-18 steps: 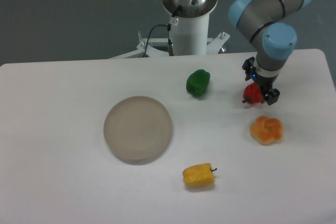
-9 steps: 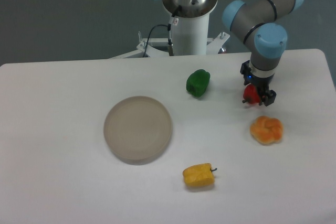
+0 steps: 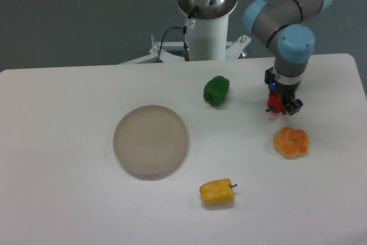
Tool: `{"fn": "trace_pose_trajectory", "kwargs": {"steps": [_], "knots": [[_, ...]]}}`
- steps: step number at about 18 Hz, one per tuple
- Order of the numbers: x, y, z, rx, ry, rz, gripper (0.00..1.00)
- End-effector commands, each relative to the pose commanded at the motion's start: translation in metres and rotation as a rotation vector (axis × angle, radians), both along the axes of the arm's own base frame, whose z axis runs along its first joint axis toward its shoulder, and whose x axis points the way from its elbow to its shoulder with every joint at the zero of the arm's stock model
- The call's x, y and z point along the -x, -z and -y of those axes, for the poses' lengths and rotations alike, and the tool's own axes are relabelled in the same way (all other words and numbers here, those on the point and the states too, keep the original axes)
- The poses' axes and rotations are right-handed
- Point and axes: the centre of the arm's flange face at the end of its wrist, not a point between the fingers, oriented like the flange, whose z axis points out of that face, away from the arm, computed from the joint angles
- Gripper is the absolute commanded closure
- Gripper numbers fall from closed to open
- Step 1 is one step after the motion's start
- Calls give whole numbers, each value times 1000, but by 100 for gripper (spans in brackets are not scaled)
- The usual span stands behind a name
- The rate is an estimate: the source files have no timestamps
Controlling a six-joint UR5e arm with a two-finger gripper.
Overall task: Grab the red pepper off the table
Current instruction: 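Lift the red pepper and carry it over the orange pepper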
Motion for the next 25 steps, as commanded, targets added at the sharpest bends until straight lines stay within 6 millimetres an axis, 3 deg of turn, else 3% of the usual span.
{"fn": "trace_pose_trajectory", "kwargs": {"steps": [5,6,11,15,19,25], "knots": [[11,-49,-48,-4,-24,17,64],[9,-59,-66,-5,-18,18,64],[7,-89,-123,-67,-18,0,64],[3,-90,-117,-84,-13,43,64],[-5,-109,-103,-68,5,62,64],[-1,-109,-99,-71,92,62,64]]}}
